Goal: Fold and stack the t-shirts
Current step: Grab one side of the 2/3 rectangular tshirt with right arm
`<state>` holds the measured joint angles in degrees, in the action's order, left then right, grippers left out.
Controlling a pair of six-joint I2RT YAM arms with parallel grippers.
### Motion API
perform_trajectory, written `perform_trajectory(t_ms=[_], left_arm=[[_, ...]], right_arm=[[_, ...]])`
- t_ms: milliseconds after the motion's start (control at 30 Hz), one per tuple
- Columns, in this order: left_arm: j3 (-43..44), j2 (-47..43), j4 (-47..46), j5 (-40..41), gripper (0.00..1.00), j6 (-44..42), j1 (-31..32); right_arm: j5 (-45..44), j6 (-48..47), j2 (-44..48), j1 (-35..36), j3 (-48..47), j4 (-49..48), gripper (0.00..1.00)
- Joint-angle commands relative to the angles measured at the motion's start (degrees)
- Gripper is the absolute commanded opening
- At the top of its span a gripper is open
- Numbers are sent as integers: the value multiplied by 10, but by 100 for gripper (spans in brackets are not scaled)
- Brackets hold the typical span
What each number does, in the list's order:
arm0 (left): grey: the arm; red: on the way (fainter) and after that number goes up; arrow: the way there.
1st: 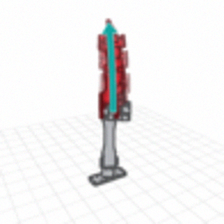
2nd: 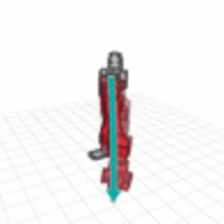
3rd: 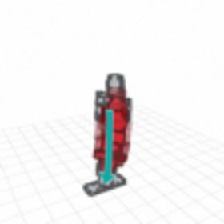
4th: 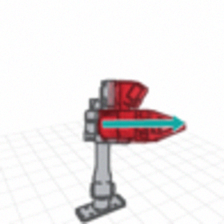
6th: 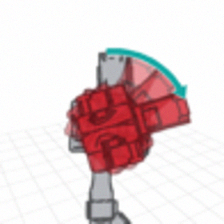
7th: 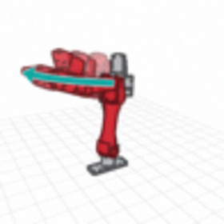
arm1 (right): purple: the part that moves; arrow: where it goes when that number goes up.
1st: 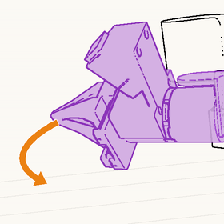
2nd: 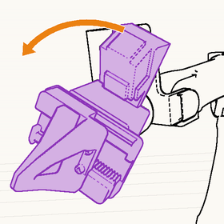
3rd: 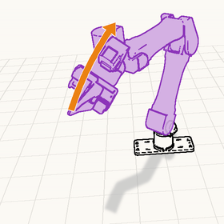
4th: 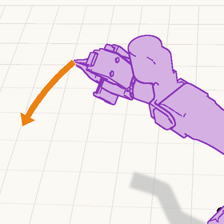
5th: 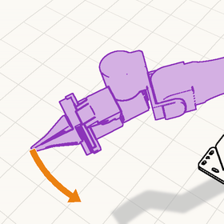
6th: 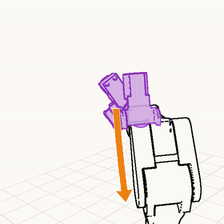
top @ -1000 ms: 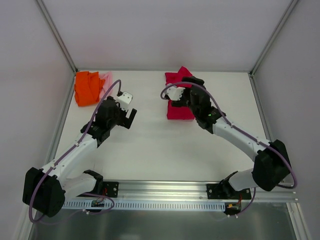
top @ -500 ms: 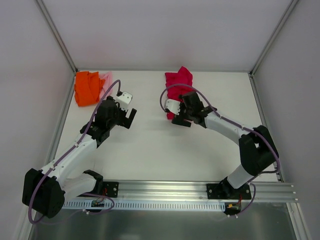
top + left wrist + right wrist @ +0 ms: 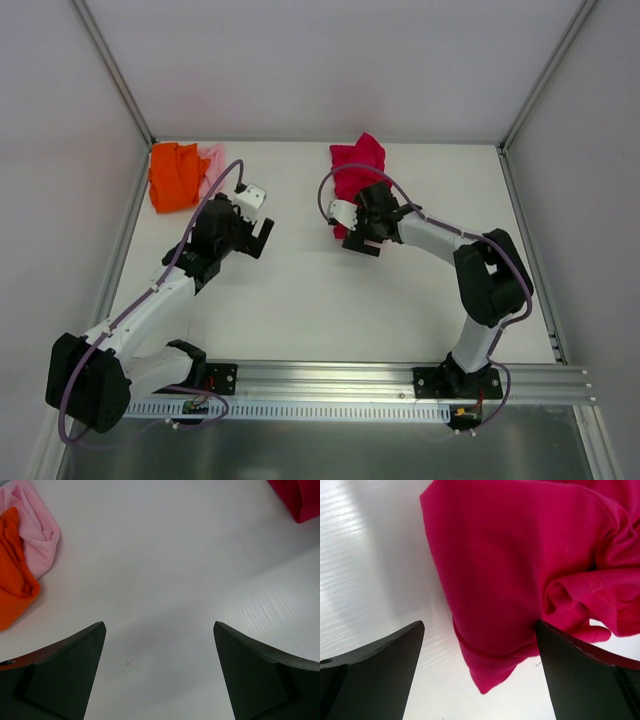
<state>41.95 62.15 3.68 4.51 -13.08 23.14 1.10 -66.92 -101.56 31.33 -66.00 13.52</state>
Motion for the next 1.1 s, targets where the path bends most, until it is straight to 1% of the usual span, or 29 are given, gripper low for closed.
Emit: perform_trajectory(t_ms=[0, 200, 267, 300, 333, 367, 400, 433, 467, 500, 567, 633, 700, 733, 767, 833, 867, 933, 1000, 1067], left_arm=[[16, 2, -6, -12, 92, -11, -5], [18, 14, -7, -10, 92, -13, -5], [18, 16, -8, -9, 92, -14, -5], [18, 17, -8, -11, 91, -14, -5], [18, 18, -8, -11, 91, -14, -5], [18, 17, -8, -12, 91, -13, -5], [19, 17, -7, -12, 91, -13, -5], [20, 17, -7, -13, 91, -13, -5], [20, 17, -6, -13, 91, -13, -5], [20, 17, -6, -15, 91, -13, -5], [20, 13, -5, -16, 91, -12, -5], [21, 13, -4, -20, 91, -12, -5], [22, 11, -4, -21, 91, -12, -5], [22, 13, -3, -22, 91, -12, -5], [23, 13, -3, -22, 91, -12, -5], [24, 15, -3, -26, 91, -11, -5], [26, 16, -3, -27, 91, -11, -5], [28, 17, -1, -27, 91, -9, -5], [29, 16, 1, -28, 91, -10, -5], [30, 10, 5, -31, 91, -8, -5]], right_arm=[[14, -12, -27, -7, -33, 14, 99], [7, -27, -72, -7, -49, 12, 99], [2, -29, -83, -7, -55, 16, 96], [3, -32, -90, -7, -55, 20, 92], [2, -32, -93, -7, -55, 26, 71], [1, -32, -94, -7, -56, 28, 56], [0, -32, -92, -7, -56, 32, 44], [0, -30, -88, -7, -56, 36, 25], [3, -29, -82, -7, -56, 50, 15], [4, -23, -65, -6, -52, 57, 1], [7, -22, -39, -2, -40, 71, 1], [14, -18, 9, 5, -19, 89, 1], [31, -13, 43, 17, -12, 125, 1], [44, -8, 77, 23, -11, 167, 1], [50, -6, 94, 29, -8, 187, 1], [50, 5, 145, 63, 9, 221, 1], [50, 8, 162, 63, 17, 228, 1], [51, 19, 201, 90, 30, 260, 1], [47, 28, 224, 119, 33, 294, 1], [36, 42, 261, 144, 47, 285, 1]])
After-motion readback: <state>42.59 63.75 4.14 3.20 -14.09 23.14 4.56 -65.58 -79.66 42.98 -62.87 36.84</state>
